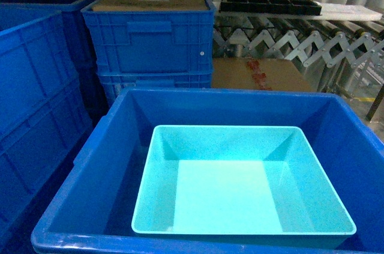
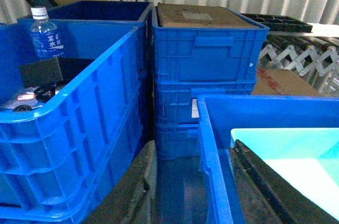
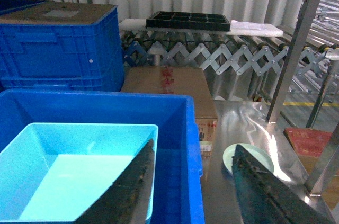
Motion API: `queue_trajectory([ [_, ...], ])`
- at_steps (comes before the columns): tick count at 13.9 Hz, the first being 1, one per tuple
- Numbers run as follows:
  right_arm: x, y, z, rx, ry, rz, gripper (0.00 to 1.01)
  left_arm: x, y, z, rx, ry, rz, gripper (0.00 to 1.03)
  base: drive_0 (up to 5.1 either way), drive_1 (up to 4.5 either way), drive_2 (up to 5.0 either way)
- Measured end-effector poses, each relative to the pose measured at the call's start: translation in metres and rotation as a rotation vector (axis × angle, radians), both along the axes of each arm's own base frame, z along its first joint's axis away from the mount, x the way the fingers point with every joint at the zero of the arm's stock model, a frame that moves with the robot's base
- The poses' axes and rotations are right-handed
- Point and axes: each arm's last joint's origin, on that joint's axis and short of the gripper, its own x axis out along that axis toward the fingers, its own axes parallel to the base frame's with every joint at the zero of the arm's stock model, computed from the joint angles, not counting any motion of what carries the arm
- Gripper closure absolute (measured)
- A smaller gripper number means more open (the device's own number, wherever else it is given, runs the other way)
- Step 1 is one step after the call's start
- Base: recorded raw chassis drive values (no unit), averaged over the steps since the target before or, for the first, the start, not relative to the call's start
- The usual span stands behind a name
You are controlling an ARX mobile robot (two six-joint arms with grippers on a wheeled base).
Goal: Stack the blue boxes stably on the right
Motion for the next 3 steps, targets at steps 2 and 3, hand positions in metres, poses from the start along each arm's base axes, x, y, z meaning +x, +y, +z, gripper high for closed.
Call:
queue_trajectory([
  [2, 0.0000, 0.0000, 0.0000, 0.000, 0.000, 0.000, 0.32, 0.0000, 0.0000, 0.0000, 0.000, 0.000, 0.000, 0.36, 0.0, 0.00, 0.0],
  [3, 0.0000, 0.0000, 0.0000, 0.000, 0.000, 0.000, 0.19, 0.0000, 0.0000, 0.0000, 0.000, 0.000, 0.000, 0.23, 0.0, 0.00, 0.0],
])
